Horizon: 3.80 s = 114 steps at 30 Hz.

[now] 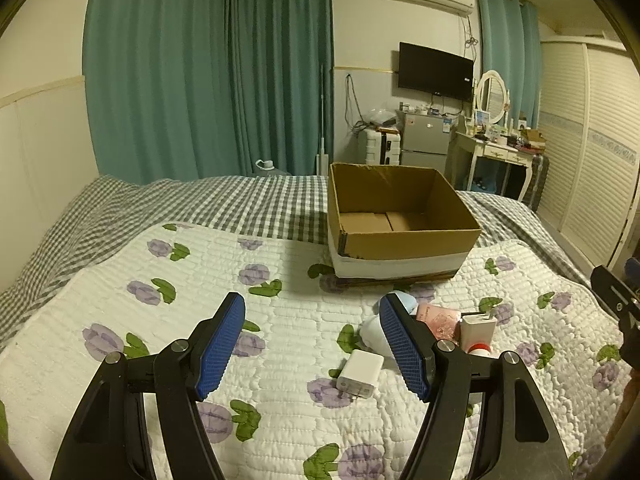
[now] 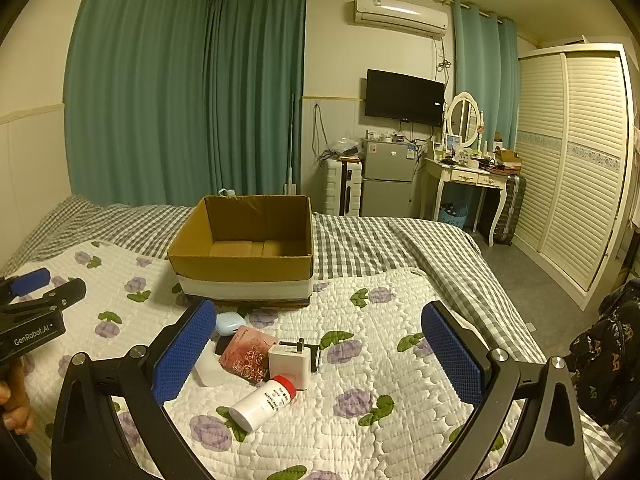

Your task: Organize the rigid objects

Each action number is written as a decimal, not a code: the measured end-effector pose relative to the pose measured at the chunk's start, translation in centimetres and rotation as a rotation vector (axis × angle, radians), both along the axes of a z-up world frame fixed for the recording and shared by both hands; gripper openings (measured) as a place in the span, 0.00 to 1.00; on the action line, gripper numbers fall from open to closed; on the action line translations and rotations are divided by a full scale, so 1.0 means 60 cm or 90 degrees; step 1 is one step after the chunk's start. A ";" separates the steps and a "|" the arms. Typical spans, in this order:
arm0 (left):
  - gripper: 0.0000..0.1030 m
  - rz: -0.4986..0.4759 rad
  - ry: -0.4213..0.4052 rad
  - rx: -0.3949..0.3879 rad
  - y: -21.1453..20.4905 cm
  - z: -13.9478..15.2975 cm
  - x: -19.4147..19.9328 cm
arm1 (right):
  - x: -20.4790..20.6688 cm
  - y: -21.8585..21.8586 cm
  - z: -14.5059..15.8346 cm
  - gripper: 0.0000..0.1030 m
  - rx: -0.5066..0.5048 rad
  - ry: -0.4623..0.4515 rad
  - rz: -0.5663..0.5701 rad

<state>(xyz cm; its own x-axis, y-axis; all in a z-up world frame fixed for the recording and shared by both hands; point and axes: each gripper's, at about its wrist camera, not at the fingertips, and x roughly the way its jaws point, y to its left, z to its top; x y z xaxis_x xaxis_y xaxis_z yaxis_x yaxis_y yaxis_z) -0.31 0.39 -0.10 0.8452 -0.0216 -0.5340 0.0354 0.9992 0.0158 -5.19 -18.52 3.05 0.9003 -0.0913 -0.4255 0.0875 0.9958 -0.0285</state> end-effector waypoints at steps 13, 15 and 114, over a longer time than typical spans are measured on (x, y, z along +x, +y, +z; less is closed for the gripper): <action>0.70 0.006 -0.012 0.010 0.000 -0.001 -0.002 | 0.000 0.007 -0.003 1.00 -0.004 -0.001 0.008; 0.70 0.001 -0.014 0.003 0.001 -0.001 -0.002 | -0.001 0.006 -0.003 1.00 -0.003 -0.003 0.006; 0.42 -0.105 0.214 -0.031 -0.049 -0.220 0.119 | 0.128 0.026 -0.260 0.51 0.087 0.282 0.002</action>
<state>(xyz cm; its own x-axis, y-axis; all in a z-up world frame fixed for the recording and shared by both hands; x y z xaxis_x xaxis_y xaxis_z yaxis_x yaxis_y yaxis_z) 6.83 -2.55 -13.30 0.6057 -0.1758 -0.7760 0.1914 0.9788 -0.0723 2.51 -16.94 -12.52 0.6299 -0.0050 -0.7767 0.0928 0.9933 0.0688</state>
